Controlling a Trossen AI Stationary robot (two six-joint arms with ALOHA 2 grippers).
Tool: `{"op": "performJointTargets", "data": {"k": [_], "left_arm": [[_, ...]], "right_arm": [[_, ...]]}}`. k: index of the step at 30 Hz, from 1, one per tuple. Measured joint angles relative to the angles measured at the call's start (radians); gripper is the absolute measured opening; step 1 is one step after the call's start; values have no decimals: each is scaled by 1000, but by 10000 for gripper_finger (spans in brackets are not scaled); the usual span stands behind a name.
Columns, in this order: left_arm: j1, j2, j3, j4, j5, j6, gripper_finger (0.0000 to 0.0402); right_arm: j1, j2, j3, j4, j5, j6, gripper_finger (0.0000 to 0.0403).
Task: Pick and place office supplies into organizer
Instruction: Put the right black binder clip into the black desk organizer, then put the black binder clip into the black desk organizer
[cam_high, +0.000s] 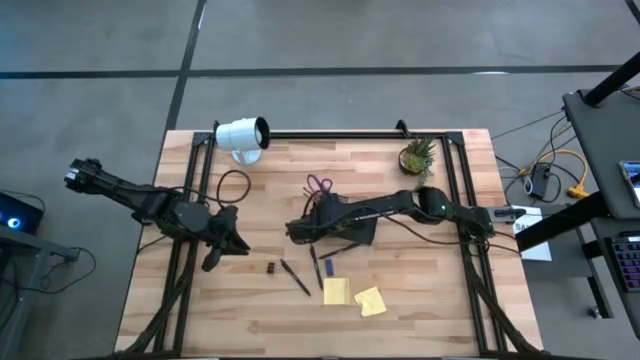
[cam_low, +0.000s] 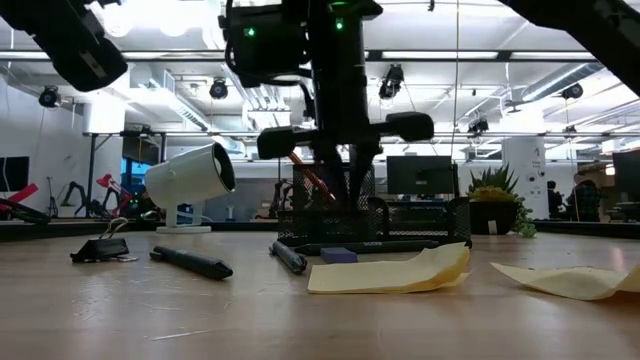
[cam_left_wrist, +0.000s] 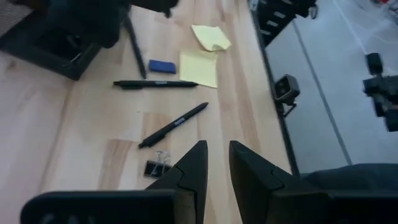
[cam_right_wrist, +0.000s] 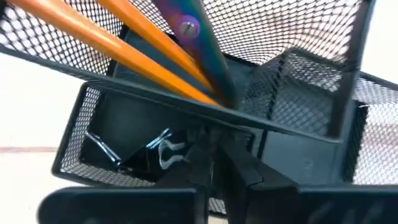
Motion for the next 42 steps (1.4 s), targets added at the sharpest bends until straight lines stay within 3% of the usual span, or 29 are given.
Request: {"op": "performJointTargets", "data": {"k": [6,9,12,16,19,24,32,37,42], "left_arm": [[0,11,0,-9,-40,-19,50],[0,14,0,-11,-31,-13,50],[0,22,-6,-33,8,32,50],[0,57,-57,-10,84,174,50],[-1,109,-87,4,99,242,50],[-1,217,-90,24,108,239,50],[0,309,-88,186,143,189,50],[0,367,-88,190,253,109,50],[-15,376,-94,188,258,167,50]], "right_arm": [[40,1,9,14,61,0,69],[70,1,48,25,133,-93,104],[114,1,106,83,190,-338,132],[192,1,156,195,140,-751,154],[241,1,179,204,86,-888,163],[308,1,188,196,14,-671,166],[413,0,189,260,-89,-309,166],[458,0,160,401,-83,-1,167],[457,1,112,516,-59,87,167]]}}
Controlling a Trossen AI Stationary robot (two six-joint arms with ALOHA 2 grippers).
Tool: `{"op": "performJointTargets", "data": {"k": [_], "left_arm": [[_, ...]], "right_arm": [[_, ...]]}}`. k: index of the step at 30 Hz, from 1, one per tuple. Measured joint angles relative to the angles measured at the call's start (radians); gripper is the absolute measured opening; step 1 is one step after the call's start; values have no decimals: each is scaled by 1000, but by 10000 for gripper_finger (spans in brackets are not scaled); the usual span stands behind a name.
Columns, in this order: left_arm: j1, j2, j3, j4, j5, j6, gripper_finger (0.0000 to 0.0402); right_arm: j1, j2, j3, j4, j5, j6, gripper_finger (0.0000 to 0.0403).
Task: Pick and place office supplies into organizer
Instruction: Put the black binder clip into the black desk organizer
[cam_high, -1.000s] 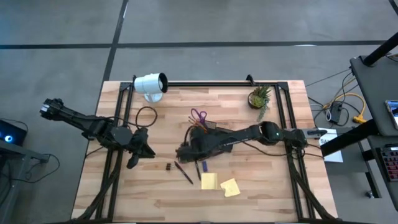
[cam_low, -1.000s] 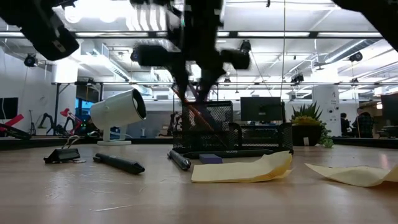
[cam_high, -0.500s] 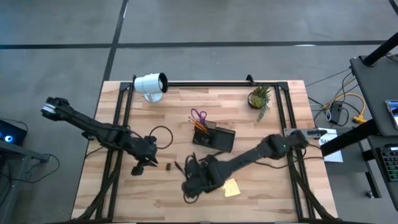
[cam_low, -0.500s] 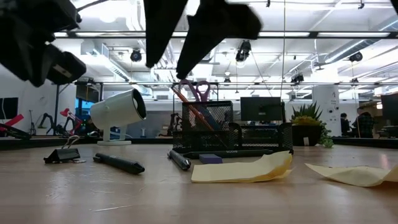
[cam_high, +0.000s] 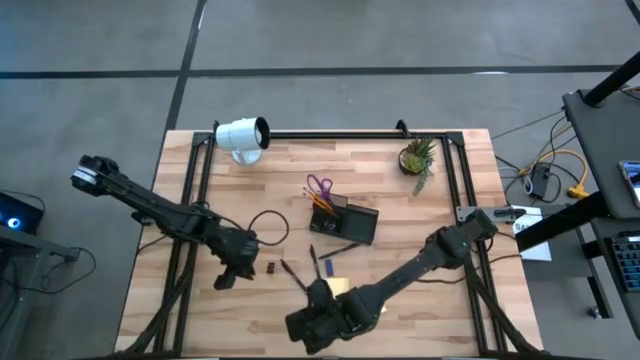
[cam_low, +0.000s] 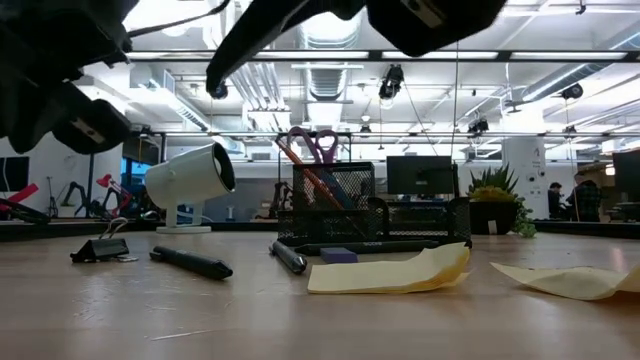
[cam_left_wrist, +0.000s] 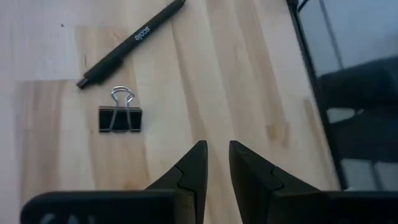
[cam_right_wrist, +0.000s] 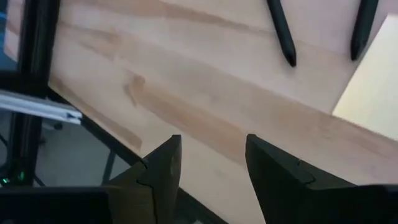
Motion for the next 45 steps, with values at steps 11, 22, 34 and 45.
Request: {"op": "performJointTargets", "data": {"k": [11,22,34,45], "left_arm": [[-1,-30,-6,56,-71,308,94],[30,209,-6,205,-192,350,173],[31,291,-5,242,-271,282,176],[30,357,-7,271,-250,254,176]], "right_arm": [[58,-2,21,-4,32,-88,167],[100,-1,6,-44,32,2,167],[101,-1,-1,-125,48,2,167],[97,-1,-2,-164,49,2,167]]}}
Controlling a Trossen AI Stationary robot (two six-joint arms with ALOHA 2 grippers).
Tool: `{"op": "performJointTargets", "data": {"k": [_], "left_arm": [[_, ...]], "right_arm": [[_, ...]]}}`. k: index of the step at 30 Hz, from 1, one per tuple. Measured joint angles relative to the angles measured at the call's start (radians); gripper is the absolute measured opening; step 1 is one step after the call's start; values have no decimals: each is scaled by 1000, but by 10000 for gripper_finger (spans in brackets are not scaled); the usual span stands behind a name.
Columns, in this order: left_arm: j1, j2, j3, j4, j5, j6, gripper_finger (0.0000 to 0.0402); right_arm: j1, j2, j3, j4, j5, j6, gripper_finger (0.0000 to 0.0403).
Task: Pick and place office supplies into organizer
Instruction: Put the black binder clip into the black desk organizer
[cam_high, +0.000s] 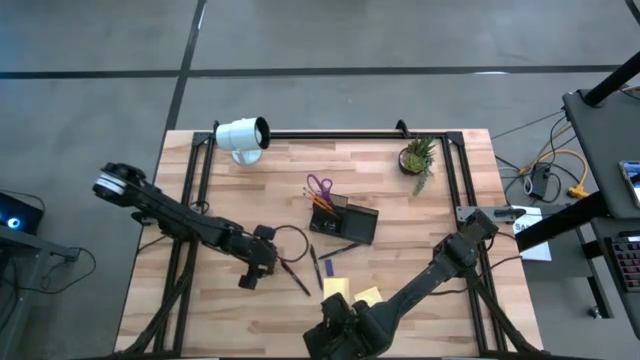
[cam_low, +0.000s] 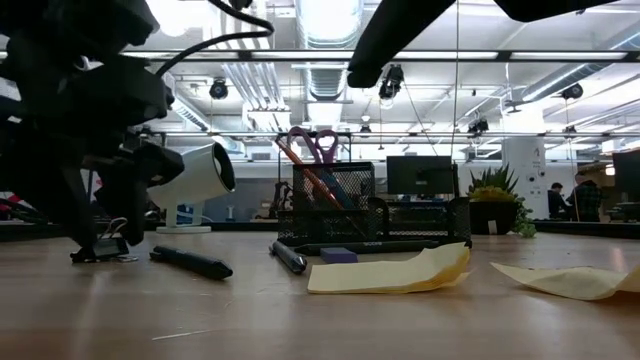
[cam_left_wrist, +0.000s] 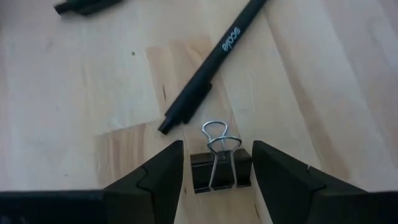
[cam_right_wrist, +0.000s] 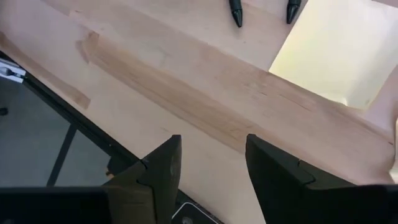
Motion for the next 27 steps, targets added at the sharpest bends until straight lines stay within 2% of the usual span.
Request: {"op": "performJointTargets", "data": {"k": [7,19,27], "left_arm": [[0,1,0,16,0,2,164],[0,-2,-4,15,0,11,61],[0,-3,-4,14,0,28,50]], "right_arm": [[0,0,0,0,0,5,167],[0,0,0,-2,0,8,167],[0,0,0,-2,0,8,166]]}}
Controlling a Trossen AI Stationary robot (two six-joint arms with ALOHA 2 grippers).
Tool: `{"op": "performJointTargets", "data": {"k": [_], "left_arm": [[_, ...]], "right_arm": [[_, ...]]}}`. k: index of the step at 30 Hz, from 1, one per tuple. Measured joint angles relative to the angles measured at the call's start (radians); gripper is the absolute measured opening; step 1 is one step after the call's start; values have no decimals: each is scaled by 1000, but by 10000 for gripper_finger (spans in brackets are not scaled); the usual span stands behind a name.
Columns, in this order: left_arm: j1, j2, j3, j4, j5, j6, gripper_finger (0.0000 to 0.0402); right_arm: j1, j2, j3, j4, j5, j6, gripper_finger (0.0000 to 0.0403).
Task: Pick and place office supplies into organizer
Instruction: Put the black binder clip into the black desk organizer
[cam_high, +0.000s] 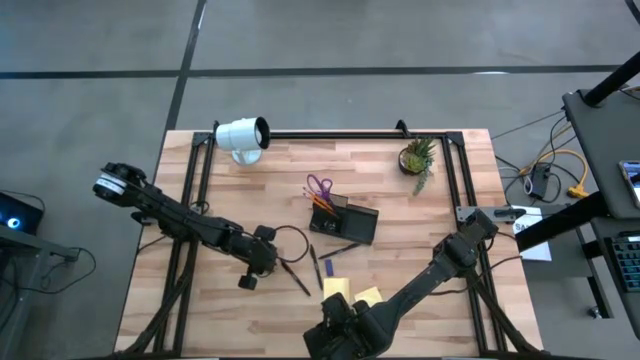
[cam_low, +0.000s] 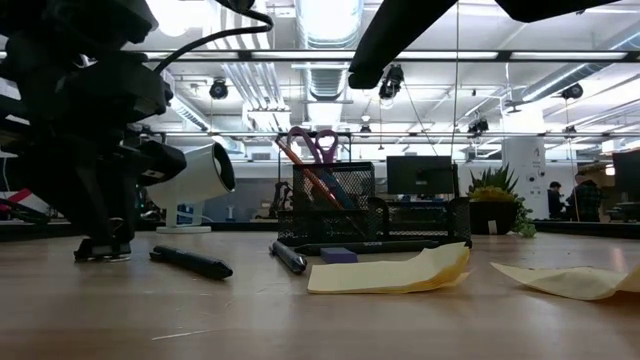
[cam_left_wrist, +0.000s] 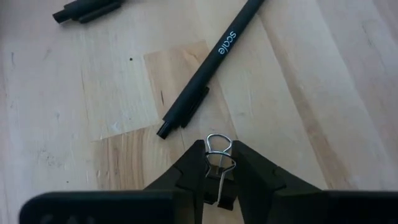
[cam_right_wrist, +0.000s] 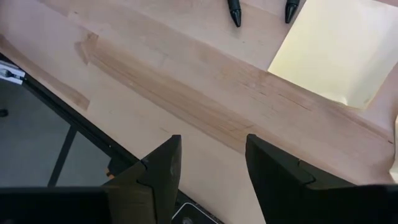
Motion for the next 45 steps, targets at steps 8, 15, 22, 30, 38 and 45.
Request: {"op": "performJointTargets", "data": {"k": [8,15,22,30,38,45], "left_arm": [[0,-74,43,-45,-7,43,50],[19,-174,129,-60,-93,188,50],[139,-154,175,6,-78,377,50],[329,8,215,191,57,449,50],[397,234,335,261,87,451,50],[402,368,428,256,58,446,50]], "right_arm": [[0,0,0,-1,9,0,166],[16,-20,0,-52,113,90,164],[78,-37,-1,-142,57,181,157],[154,-45,-1,-225,-32,329,150],[166,-45,-1,-230,-32,369,151],[166,-45,-1,-234,-29,366,148]]}}
